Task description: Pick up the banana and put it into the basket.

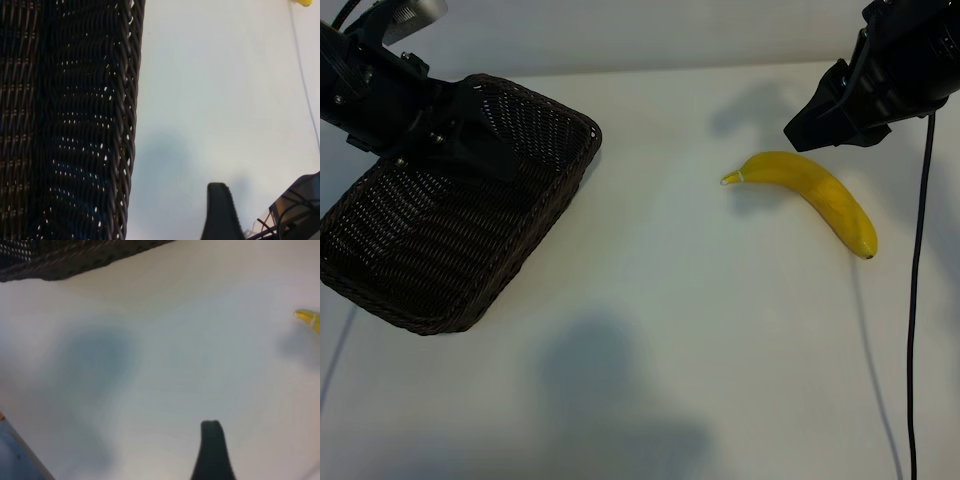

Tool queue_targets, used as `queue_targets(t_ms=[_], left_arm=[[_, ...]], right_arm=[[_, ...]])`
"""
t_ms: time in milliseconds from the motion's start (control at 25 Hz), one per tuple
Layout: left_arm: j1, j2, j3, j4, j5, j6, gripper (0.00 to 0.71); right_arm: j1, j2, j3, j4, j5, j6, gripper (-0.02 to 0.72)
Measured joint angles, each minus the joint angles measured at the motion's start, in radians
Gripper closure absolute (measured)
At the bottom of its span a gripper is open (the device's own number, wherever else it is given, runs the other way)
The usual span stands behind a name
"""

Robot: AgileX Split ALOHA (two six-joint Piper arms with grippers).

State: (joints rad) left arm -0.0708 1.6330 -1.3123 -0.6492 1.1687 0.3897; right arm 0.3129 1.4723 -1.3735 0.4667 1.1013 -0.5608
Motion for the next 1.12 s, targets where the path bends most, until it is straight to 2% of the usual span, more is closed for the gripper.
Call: queue_targets(t_ms=[1120], left_arm=[[0.0, 0.0, 0.0, 0.026, -0.03, -0.001, 0.21]], right_arm=[[0.0, 0.0, 0.0, 0.0, -0.015, 0.0, 0.178]])
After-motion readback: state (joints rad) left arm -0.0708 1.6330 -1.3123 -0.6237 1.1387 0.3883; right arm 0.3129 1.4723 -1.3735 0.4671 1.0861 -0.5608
